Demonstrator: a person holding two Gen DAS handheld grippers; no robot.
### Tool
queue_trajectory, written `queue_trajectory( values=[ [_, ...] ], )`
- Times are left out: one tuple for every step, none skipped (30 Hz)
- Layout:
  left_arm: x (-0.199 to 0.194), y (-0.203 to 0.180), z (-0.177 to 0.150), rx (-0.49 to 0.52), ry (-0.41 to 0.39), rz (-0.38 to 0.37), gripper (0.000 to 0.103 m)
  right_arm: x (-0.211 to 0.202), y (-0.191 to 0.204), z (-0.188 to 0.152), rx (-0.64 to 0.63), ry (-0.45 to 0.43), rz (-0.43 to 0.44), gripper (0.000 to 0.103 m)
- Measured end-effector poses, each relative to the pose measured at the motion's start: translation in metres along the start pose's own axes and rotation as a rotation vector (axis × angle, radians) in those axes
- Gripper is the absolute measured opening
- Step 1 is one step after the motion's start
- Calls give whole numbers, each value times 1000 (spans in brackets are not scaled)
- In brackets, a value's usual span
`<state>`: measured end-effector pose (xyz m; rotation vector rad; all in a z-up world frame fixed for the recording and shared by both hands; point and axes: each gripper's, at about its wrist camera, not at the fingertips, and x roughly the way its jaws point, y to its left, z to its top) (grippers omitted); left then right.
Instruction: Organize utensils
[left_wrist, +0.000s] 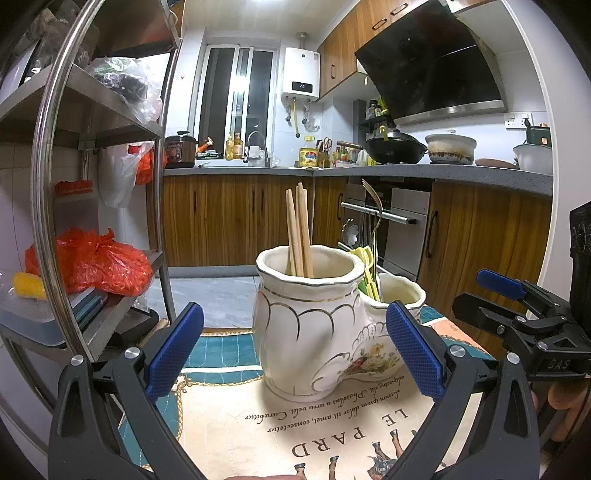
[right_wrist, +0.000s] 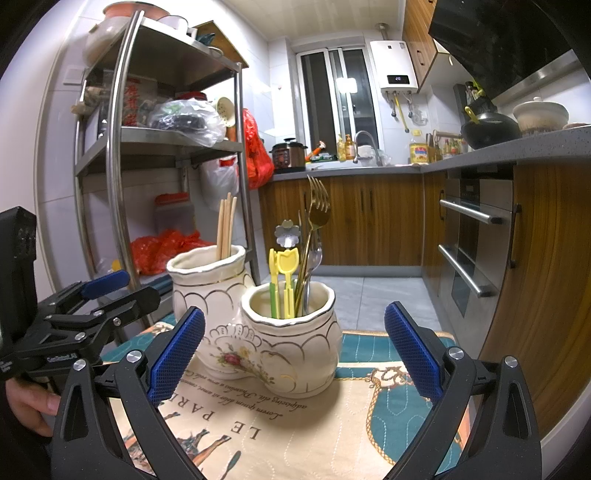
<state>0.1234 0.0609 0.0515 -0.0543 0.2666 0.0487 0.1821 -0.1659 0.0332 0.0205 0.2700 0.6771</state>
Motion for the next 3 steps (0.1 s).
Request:
queue_trajectory(
  values=[
    [0,0,0,-1,1,-1,97,0,0,0,0,0,0,97],
    [0,1,0,-1,2,-3,97,0,0,0,0,0,0,97],
    [0,1,0,-2,3,-3,97,0,0,0,0,1,0,97]
  ],
)
